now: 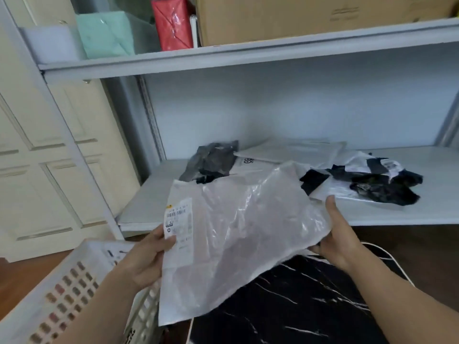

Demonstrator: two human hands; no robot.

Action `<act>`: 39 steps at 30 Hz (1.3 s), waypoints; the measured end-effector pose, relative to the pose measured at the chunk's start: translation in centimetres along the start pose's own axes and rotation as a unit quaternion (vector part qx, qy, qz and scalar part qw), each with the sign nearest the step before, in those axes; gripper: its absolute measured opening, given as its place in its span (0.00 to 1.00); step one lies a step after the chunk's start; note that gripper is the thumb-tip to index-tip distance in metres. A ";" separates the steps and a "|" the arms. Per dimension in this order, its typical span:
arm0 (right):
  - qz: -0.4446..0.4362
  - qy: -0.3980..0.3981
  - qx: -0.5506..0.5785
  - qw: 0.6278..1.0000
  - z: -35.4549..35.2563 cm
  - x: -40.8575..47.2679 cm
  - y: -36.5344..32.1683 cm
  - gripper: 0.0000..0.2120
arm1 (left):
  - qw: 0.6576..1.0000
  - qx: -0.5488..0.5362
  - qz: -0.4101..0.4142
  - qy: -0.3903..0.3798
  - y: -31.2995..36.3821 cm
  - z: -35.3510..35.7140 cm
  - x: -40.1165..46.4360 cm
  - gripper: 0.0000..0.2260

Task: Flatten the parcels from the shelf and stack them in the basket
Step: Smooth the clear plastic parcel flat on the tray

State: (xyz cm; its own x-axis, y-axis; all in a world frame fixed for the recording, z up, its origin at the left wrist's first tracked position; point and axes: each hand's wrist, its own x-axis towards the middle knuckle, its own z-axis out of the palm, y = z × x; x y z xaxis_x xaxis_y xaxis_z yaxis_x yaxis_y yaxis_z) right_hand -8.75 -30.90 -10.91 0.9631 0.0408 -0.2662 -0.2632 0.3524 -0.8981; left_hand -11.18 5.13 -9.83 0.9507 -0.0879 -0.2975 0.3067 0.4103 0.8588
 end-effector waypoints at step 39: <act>-0.157 0.148 -0.730 0.648 -7.9 2.8 13.1 0.36 | 0.657 0.734 0.058 0.162 -18.8 2.8 7.9 0.35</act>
State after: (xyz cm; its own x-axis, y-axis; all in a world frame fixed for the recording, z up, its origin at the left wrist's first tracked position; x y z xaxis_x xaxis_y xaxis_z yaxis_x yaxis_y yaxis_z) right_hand -9.95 -33.59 -26.23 0.9859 -0.0769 0.1484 -0.0394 -0.9698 -0.2406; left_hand -9.28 -5.81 -27.13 0.9849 0.1613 -0.0634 0.1728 -0.9417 0.2887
